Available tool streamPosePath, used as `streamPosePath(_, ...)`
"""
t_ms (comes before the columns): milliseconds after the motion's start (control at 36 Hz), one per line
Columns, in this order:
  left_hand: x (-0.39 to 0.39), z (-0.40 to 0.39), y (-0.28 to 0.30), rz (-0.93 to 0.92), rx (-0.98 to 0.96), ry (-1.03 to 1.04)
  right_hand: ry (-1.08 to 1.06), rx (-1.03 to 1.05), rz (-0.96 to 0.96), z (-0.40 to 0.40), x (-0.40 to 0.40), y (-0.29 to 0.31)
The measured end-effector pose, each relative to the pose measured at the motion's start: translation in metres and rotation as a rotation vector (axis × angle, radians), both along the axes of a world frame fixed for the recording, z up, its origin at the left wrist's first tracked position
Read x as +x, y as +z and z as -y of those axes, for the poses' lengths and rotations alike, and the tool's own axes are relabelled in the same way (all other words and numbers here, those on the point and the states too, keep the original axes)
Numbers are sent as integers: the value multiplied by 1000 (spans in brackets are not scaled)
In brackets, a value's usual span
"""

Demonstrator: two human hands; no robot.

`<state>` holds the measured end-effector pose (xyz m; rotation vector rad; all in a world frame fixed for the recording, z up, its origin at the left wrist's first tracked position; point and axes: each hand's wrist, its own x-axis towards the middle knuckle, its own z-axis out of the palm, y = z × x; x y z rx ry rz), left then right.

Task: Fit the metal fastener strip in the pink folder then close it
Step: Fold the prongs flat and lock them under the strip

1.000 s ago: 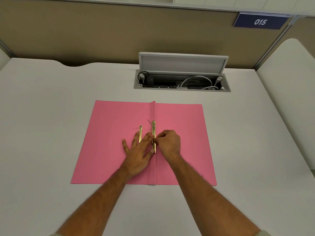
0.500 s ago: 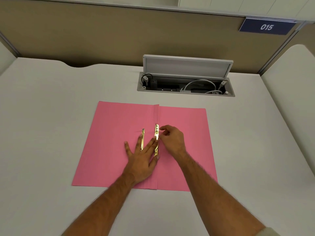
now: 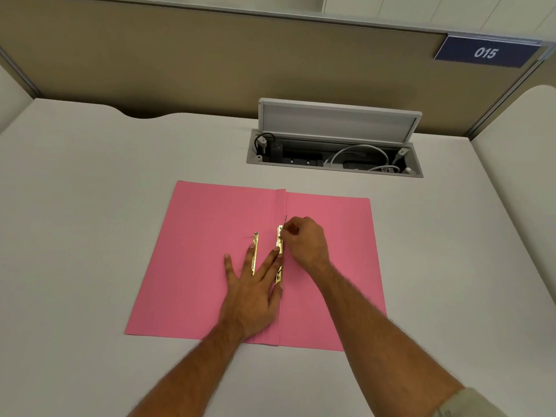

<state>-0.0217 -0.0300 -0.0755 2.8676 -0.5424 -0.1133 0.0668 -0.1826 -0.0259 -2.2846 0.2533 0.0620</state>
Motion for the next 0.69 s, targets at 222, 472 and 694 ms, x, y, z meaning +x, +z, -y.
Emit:
streamPosePath(222,-1,1,1,1,10,2,-95,92,-103,-3,14,-1)
streamPosePath(472,-1,0,3,-5,-2,7,83,97,-155,15,29,4)
streamPosePath(694,-1,2,4,-8,1,8,88,86,-152,13,35,5)
